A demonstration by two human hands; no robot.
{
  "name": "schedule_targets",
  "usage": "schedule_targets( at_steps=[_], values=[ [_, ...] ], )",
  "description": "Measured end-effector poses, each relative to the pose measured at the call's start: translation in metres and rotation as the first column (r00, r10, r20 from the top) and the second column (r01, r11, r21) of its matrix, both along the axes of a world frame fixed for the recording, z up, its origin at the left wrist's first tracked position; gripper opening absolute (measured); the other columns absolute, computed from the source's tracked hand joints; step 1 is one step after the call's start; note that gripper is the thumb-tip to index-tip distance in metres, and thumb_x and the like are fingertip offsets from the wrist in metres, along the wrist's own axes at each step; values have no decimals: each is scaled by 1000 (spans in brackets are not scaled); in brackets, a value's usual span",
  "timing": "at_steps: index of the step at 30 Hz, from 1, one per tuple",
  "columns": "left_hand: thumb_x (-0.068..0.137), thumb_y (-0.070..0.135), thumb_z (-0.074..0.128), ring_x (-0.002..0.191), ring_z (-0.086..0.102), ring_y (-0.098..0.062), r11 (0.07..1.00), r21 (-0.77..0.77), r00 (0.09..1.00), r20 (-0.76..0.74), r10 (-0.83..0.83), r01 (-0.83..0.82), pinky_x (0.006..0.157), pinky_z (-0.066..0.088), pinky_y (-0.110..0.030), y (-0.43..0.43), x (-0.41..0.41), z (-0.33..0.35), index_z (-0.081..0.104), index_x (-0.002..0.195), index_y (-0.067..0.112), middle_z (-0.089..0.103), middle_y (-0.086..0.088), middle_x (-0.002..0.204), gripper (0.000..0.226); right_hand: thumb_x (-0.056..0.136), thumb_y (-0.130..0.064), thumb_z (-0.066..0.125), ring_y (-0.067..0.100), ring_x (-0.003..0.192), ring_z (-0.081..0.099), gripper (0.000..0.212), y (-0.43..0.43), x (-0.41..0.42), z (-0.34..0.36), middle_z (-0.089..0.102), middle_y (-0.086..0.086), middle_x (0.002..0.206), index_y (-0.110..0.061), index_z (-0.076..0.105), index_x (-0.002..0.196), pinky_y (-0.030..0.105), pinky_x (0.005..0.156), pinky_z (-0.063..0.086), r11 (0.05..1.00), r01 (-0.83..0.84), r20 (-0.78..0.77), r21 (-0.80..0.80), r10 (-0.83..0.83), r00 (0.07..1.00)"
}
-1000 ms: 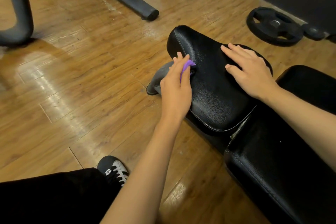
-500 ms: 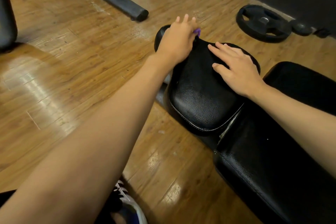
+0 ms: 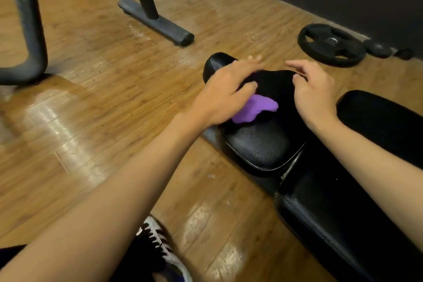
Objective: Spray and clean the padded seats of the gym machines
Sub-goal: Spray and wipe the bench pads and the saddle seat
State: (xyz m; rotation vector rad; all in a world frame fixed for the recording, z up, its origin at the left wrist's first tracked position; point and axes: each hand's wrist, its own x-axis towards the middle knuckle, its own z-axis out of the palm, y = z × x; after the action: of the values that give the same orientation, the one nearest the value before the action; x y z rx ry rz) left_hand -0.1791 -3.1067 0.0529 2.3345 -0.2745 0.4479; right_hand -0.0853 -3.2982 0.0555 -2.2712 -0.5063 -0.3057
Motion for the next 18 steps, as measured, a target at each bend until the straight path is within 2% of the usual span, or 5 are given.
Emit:
schedule_targets(
  at_steps=[3, 5, 8, 11, 18],
  values=[
    [102, 26, 35, 137, 50, -21, 985, -111, 988, 69, 138, -130, 111, 29, -15, 29, 24, 10, 65, 131, 4, 60, -11, 142, 47, 93, -25, 45, 24, 120, 54, 36, 23, -50, 17, 61, 5, 125, -18, 63, 124, 37, 104, 40, 997, -12, 185, -79, 26, 982],
    [107, 25, 35, 142, 44, -24, 997, 69, 1000, 4, 26, -27, 112, 25, -17, 45, 44, 6, 64, 134, 4, 55, -14, 147, 45, 99, -45, 41, 29, 141, 36, 51, 45, -87, 17, 42, 9, 152, -27, 44, 146, 49, 118, 27, 924, -89, 68, -373, 123, 990],
    [108, 33, 32, 148, 35, -26, 935, 299, 976, -154, -153, 193, 119, 19, -23, 59, 62, -7, 60, 141, 9, 46, -14, 156, 50, 102, -58, 30, 34, 153, -7, 70, 64, -115, -4, -6, 14, 167, -30, 3, 160, 52, 123, 3, 730, -116, -169, -673, 1, 986],
    [107, 34, 32, 150, 33, -23, 934, 279, 971, -152, -187, 224, 122, 15, -23, 68, 66, -21, 56, 144, 10, 45, -10, 156, 50, 107, -42, 30, 30, 154, -8, 62, 67, -98, -13, -5, 14, 167, -24, 7, 160, 45, 125, 7, 767, -77, -166, -637, -38, 985],
    [104, 45, 19, 146, 38, -19, 974, 146, 983, -84, -165, 176, 125, 18, -34, 66, 66, -33, 53, 144, 2, 50, -12, 153, 68, 107, -36, 38, 39, 148, 22, 53, 90, -26, -9, 22, 17, 162, -21, 29, 157, 50, 120, 21, 857, -17, -113, -515, -49, 992]
  ],
)
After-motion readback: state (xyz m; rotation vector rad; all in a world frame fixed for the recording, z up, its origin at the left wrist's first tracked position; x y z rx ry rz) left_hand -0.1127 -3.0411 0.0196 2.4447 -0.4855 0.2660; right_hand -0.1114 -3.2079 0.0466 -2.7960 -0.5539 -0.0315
